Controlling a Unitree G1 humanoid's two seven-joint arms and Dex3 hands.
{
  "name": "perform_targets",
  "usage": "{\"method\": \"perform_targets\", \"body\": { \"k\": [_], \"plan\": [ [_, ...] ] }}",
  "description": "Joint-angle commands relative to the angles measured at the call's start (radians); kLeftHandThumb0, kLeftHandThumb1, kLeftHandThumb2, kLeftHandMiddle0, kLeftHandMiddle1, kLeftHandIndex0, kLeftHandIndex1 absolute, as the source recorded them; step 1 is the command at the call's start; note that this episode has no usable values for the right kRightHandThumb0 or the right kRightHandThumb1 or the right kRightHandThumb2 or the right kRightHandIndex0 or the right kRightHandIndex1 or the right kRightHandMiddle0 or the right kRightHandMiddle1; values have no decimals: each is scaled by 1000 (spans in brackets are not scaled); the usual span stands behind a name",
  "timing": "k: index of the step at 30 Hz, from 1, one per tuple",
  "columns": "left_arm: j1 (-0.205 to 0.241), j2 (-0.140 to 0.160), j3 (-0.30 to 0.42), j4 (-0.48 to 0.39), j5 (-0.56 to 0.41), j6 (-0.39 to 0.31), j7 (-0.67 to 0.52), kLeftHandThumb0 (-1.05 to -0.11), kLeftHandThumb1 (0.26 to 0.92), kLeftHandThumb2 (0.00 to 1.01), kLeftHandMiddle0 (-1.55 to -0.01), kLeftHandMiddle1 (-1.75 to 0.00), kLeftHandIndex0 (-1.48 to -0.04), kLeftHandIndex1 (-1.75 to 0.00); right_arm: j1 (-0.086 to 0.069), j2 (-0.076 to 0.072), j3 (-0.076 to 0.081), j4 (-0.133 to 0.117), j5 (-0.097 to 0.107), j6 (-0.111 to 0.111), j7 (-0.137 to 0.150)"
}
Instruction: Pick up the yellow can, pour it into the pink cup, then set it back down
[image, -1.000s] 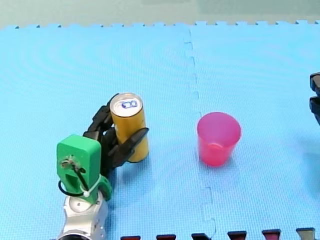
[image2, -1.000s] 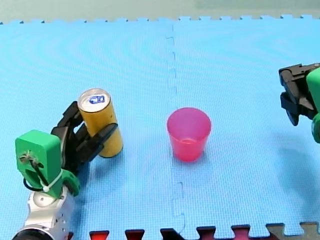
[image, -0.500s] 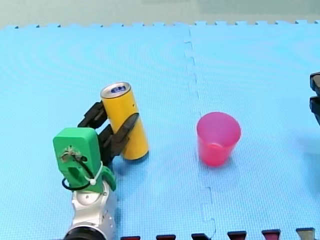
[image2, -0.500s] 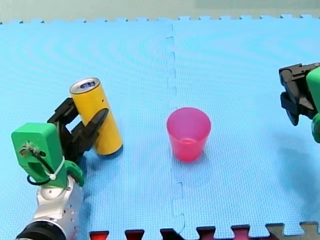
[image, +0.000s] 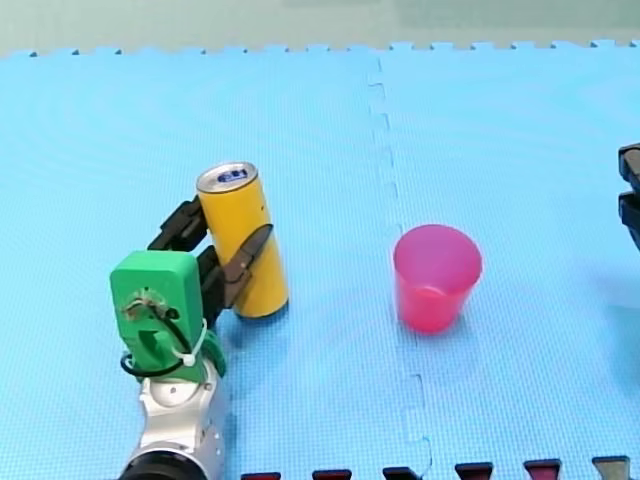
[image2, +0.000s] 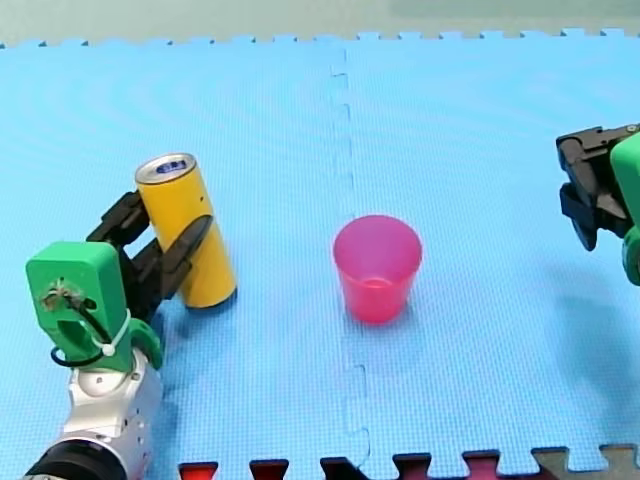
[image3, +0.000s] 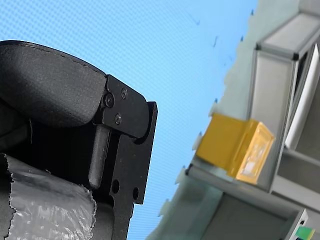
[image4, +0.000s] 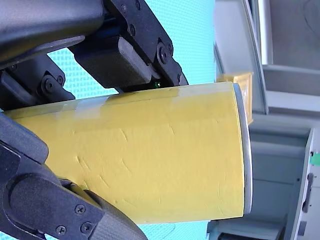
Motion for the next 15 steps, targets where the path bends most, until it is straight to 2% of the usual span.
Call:
{"method": "perform_targets", "body": {
  "k": [1,7,11,15],
  "plan": [
    [-7,9,1,-8,1,-2,1,-362,816,0,-1307,-30,-1207,-12,0,2,1,1,-1,-5,-5],
    [-12,21,-8,-39,11,-31,-1,-376,807,0,-1322,-24,-1217,-10,3,11,1,4,0,-4,-8],
    [-25,13,-28,-60,46,-84,43,-364,805,1,-1327,-17,-1217,-5,2,15,5,2,-1,2,-3],
    [-48,11,-45,-65,77,-78,96,-367,803,0,-1332,-14,-1218,-4,1,22,3,1,3,6,-3]
  ]
}}
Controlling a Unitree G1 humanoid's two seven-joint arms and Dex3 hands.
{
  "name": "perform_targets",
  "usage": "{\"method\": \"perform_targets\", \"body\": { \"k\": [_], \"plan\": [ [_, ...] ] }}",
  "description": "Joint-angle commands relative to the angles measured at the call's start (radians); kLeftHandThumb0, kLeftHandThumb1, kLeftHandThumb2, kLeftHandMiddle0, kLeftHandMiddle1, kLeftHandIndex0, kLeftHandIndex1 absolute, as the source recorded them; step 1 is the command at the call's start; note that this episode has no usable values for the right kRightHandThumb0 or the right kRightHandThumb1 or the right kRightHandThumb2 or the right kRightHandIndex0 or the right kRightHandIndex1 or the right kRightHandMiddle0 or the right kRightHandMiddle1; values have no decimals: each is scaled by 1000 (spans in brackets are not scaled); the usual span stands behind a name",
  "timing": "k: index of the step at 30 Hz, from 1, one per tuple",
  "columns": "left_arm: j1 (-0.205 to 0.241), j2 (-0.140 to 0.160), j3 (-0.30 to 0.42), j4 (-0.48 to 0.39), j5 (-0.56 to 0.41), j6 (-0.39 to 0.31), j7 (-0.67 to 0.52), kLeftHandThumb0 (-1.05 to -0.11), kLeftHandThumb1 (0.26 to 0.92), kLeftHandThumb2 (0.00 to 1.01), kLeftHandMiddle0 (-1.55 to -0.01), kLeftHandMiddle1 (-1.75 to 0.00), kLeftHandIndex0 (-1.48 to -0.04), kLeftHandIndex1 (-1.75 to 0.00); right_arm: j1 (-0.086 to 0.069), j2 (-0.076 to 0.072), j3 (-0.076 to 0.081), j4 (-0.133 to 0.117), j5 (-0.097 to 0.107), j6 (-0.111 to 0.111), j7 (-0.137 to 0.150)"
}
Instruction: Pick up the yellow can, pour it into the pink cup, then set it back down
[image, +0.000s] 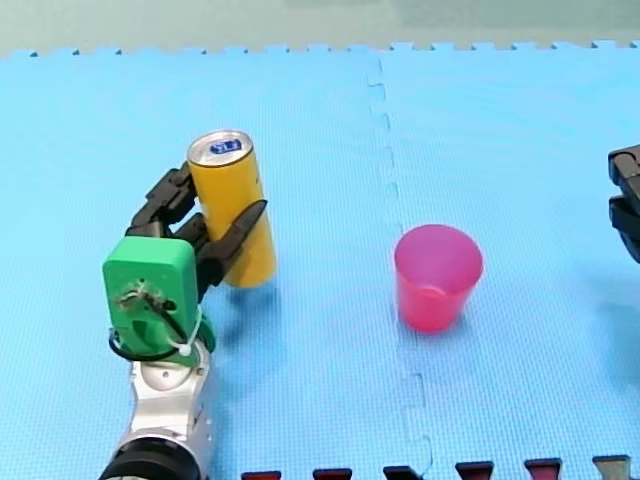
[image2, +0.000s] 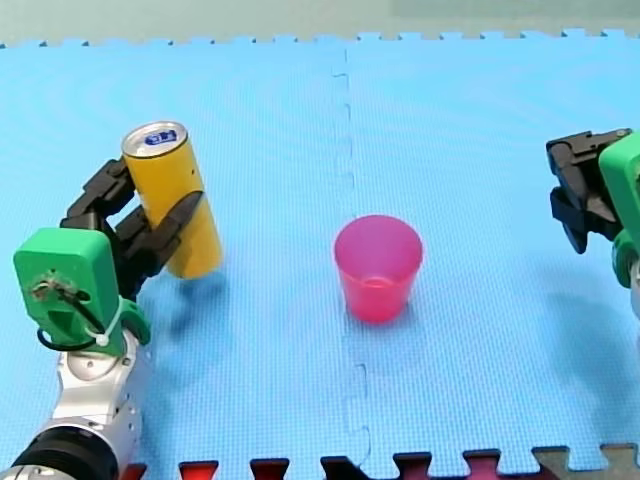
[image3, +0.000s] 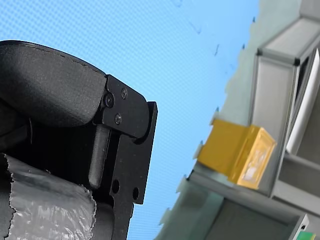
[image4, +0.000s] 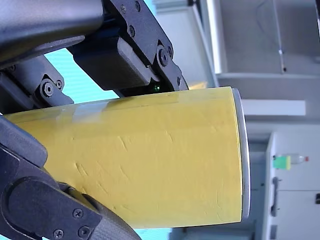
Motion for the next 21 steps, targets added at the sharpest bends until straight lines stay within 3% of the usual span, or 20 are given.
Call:
{"method": "perform_targets", "body": {
  "k": [1,10,17,21],
  "plan": [
    [-18,2,-9,-12,11,-5,18,-373,803,0,-1333,-13,-1218,-3,-1,2,-3,-2,5,6,0],
    [-17,11,-55,-42,80,-16,88,-384,807,1,-1335,-7,-1215,0,4,19,-6,-5,9,9,-14],
    [-14,18,-65,-49,88,-23,93,-375,810,1,-1335,-3,-1210,0,14,29,-12,-6,14,-11,-27],
    [-18,23,-72,-51,93,-17,97,-372,812,1,-1335,-3,-1203,0,13,30,-10,-4,12,-9,-28]
  ]
}}
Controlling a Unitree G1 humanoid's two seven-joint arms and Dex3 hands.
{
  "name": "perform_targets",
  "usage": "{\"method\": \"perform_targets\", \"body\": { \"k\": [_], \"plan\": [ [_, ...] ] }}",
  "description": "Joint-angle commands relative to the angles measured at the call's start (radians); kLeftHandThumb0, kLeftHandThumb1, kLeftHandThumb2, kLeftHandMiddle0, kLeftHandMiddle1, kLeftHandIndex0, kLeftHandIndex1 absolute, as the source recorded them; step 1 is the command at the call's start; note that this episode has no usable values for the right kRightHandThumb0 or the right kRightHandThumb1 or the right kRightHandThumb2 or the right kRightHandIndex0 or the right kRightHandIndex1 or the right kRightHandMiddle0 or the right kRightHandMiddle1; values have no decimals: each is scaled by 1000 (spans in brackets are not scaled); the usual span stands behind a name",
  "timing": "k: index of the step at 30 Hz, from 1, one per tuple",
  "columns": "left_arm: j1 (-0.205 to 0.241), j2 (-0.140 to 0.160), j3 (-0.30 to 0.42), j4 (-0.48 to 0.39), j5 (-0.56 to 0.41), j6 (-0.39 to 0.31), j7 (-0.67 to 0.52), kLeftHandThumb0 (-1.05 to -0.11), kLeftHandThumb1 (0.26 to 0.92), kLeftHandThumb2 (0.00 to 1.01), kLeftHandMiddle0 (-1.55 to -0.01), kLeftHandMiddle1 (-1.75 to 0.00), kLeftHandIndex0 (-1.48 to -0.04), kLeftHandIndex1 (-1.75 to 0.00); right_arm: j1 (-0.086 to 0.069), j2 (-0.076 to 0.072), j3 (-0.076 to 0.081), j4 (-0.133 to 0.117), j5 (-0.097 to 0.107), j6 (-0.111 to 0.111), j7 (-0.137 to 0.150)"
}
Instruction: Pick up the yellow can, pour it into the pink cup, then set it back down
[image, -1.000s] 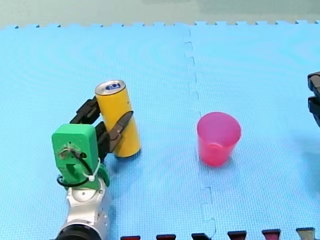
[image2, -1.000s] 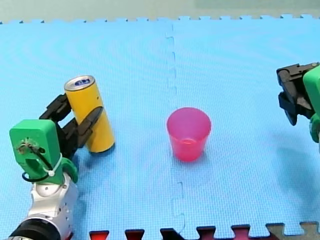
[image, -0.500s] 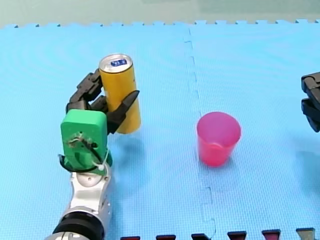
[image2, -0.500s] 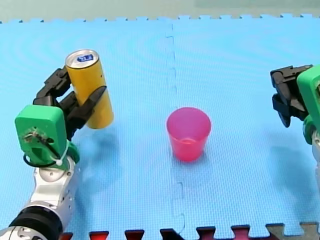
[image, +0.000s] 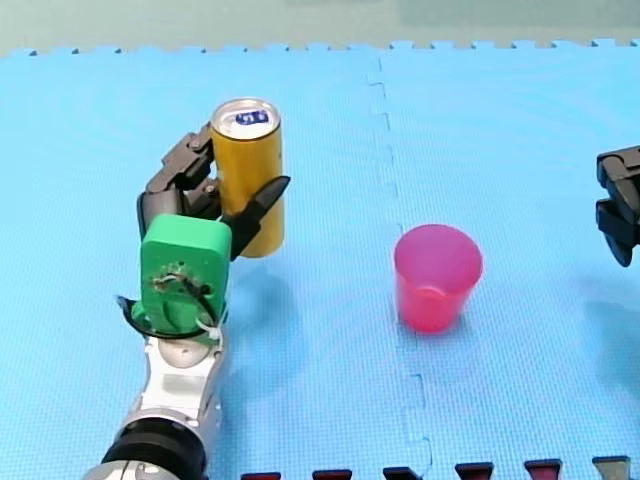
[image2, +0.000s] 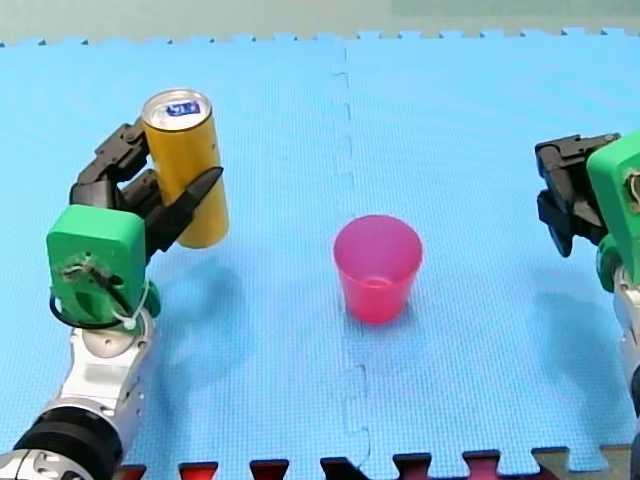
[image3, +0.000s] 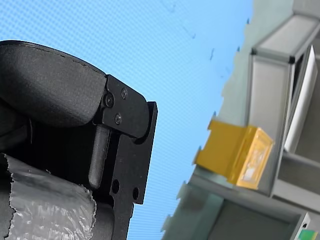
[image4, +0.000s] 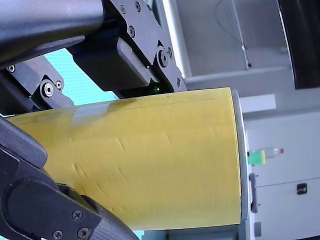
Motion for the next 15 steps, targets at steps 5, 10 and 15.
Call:
{"method": "perform_targets", "body": {
  "k": [5,10,15],
  "plan": [
    [-41,19,-35,8,51,37,37,-366,815,2,-1338,-3,-1201,0,4,7,-2,1,4,2,-7],
    [-77,9,-75,53,98,51,64,-361,820,3,-1353,-8,-1200,0,6,10,-5,0,7,2,-6],
    [-86,-11,-91,70,102,47,56,-355,823,2,-1351,-5,-1201,-1,6,15,-12,-1,17,3,-2]
  ]
}}
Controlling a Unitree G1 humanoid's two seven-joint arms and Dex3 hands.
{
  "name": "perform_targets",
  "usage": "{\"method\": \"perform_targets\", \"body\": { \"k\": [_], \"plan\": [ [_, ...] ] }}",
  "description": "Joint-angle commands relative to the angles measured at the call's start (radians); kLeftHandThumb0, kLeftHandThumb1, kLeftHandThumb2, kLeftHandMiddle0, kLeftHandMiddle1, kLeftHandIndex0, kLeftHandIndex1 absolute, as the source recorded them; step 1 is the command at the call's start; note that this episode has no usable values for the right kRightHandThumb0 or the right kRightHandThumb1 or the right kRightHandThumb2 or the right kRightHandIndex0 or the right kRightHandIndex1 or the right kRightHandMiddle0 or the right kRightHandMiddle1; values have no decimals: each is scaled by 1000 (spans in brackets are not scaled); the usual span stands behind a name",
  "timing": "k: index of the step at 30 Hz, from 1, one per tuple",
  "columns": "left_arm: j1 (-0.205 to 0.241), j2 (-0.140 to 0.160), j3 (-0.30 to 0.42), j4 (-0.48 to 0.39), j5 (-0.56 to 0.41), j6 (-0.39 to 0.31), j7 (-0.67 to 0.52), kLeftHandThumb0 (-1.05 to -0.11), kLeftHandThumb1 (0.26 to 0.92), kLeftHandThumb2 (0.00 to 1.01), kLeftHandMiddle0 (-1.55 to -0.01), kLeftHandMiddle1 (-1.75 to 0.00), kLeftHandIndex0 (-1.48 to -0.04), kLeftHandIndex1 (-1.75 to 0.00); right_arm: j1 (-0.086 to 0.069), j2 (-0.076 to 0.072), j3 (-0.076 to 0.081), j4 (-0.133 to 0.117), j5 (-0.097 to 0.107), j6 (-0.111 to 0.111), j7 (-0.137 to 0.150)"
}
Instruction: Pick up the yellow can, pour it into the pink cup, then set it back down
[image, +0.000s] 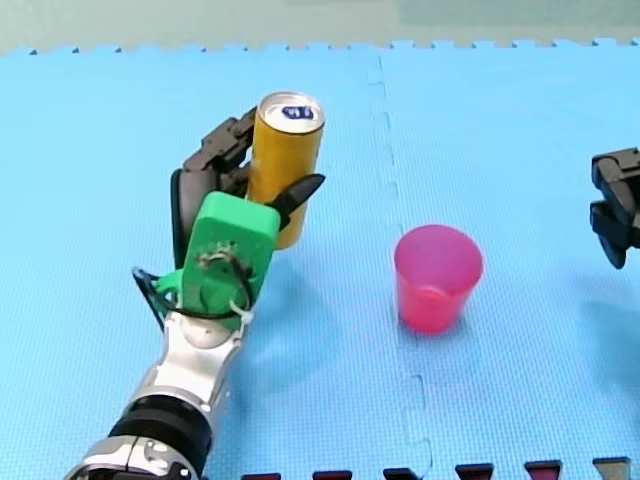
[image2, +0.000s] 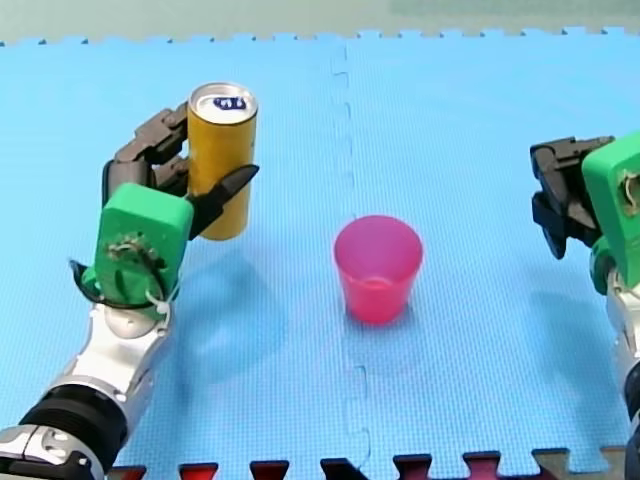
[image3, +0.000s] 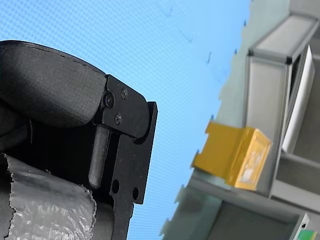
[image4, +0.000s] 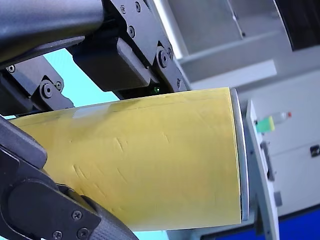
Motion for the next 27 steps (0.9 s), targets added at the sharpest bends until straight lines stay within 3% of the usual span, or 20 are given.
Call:
{"method": "perform_targets", "body": {
  "k": [1,7,18,27],
  "plan": [
    [-12,-2,-7,0,1,-9,-2,-354,824,2,-1351,-4,-1202,-1,3,0,-5,-1,7,4,2],
    [-8,-3,-26,-7,14,-11,3,-356,829,3,-1353,-4,-1203,-1,1,1,-10,-3,18,14,14],
    [2,-5,-53,4,39,-11,20,-367,836,2,-1355,-2,-1199,0,-1,6,-13,-8,21,24,6],
    [-1,15,-132,1,140,49,88,-397,840,2,-1336,0,-1201,0,5,15,-15,-15,26,21,0]
  ]
}}
